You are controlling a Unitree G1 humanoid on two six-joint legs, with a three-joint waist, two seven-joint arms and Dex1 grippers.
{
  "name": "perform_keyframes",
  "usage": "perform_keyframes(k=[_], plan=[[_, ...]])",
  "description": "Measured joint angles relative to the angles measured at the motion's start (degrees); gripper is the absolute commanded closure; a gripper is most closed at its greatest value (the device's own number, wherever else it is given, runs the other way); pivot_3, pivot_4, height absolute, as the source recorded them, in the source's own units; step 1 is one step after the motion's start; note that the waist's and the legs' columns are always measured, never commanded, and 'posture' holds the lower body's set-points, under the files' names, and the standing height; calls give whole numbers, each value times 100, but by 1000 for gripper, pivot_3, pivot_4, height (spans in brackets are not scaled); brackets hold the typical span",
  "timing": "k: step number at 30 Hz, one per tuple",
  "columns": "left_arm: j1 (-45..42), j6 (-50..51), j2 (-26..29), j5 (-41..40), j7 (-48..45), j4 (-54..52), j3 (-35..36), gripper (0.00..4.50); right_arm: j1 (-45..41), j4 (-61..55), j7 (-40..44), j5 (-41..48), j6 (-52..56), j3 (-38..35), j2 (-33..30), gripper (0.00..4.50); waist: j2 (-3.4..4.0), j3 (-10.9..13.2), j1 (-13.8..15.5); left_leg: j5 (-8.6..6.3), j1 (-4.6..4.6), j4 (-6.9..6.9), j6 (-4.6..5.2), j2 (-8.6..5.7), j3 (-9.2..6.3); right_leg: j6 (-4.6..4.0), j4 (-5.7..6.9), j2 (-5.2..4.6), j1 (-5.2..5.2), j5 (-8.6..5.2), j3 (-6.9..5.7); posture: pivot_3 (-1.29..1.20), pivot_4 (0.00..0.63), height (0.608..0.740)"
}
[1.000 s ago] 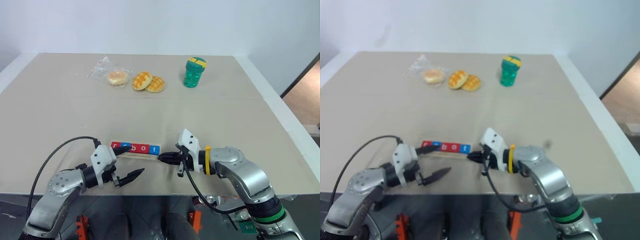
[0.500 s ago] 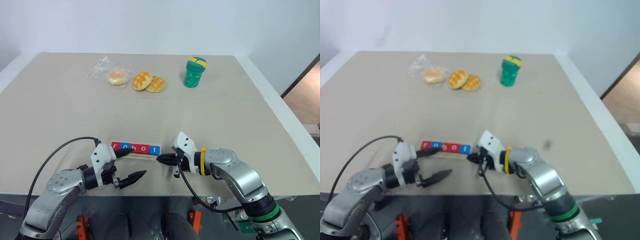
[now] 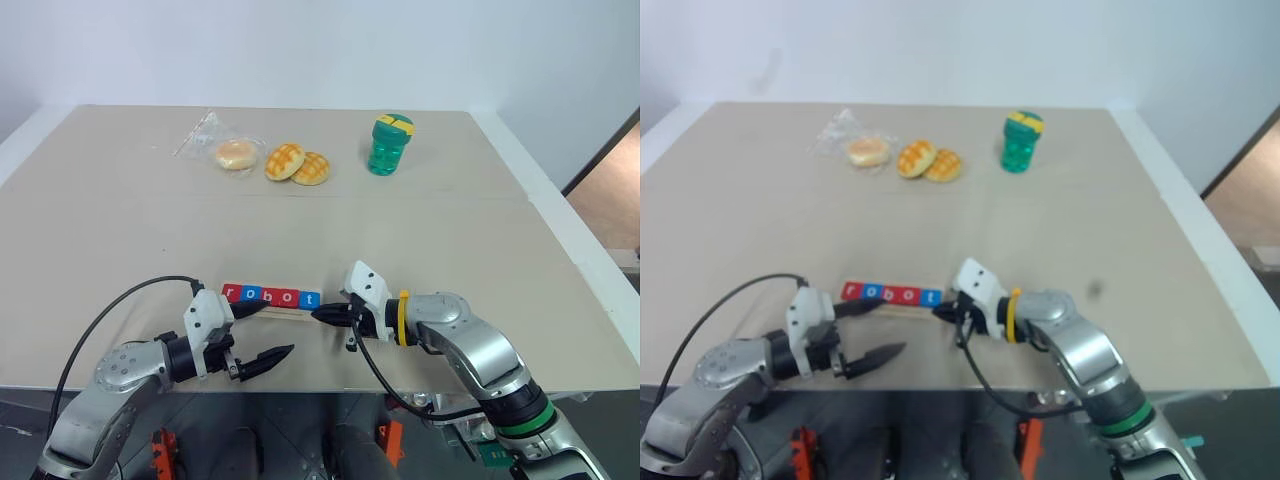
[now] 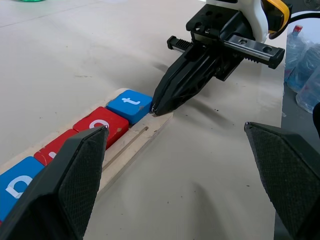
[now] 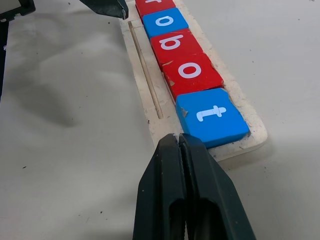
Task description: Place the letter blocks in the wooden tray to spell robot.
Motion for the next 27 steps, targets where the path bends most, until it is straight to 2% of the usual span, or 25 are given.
perform_keyframes(k=[27], plan=[[79, -69, -9, 167, 12, 1, -72, 0, -369, 296, 221, -200, -276, 351, 51, 4458, 0, 0, 0, 0, 0, 0, 0, 0, 0, -1, 0, 0, 0, 0, 0, 0, 150, 740]])
